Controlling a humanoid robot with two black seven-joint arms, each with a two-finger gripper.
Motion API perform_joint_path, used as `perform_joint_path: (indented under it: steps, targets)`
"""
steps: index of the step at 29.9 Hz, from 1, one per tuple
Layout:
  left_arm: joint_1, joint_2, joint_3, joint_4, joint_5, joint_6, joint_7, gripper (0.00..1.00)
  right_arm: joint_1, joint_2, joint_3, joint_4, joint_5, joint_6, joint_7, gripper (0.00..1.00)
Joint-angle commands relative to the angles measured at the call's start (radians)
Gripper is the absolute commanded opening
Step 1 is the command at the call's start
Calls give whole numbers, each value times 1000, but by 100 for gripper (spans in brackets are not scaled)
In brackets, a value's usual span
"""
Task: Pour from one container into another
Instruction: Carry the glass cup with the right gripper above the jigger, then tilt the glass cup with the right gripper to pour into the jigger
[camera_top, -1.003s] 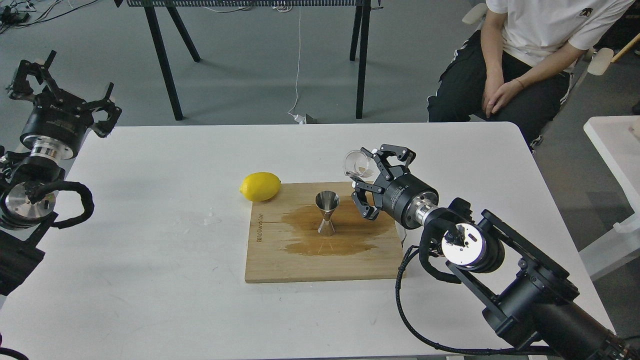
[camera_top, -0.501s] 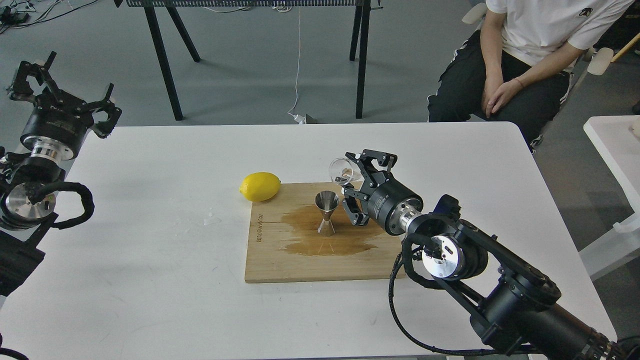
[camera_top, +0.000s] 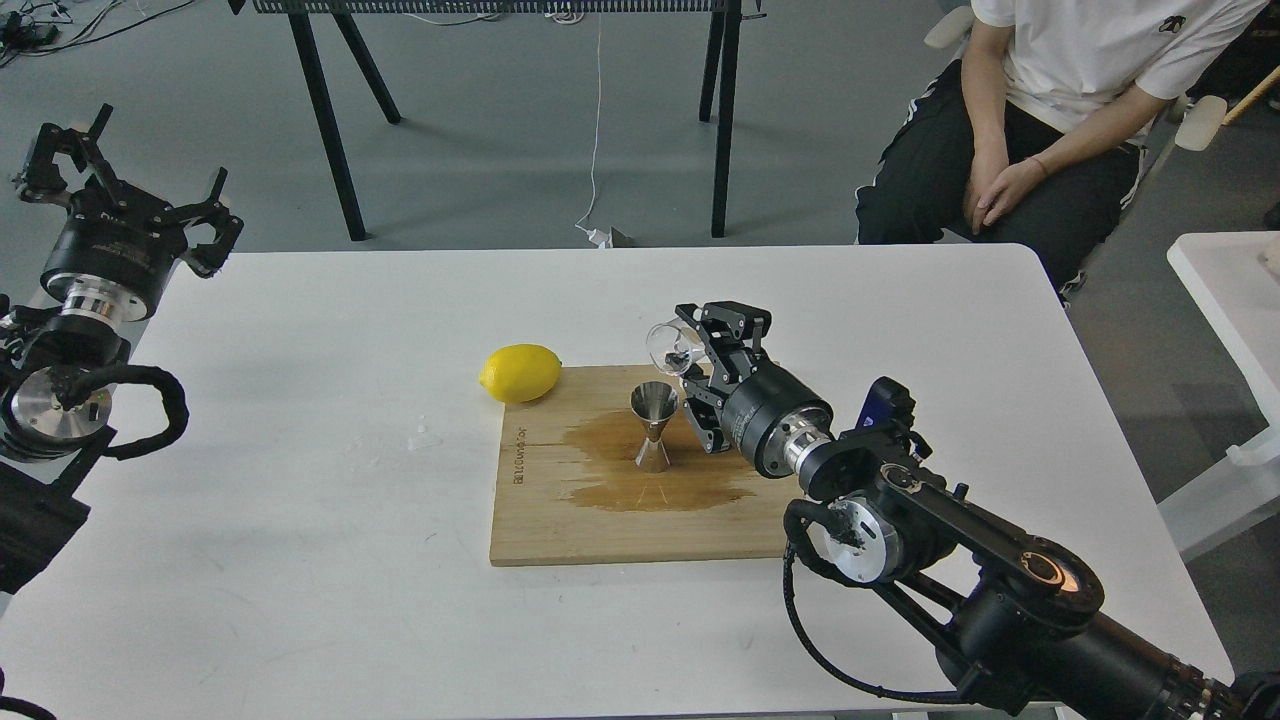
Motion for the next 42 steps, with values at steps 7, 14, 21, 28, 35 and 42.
perform_joint_path:
  steps: [7,14,21,28,35,42]
  targets:
    - [0,0,-2,0,0,1,0,100,13,-3,-14,-3,-92,-1,0,18]
    - [0,0,0,0,0,1,0,100,21,-13,-65,-26,-149,-11,22,18]
    - [0,-1,0,6,-2,-1,-2,100,27,-10,-96,-55,-226,-17,28,18]
    - [2,-1,0,8,-2,-1,-2,100,27,-8,-117,-72,-249,-27,51,18]
    - [3,-1,0,8,-2,-1,-2,100,32,-8,-119,-73,-256,-27,51,18]
    - [3,-3,-2,14,-2,-1,-2,100,43,-5,-143,-84,-279,-29,52,18]
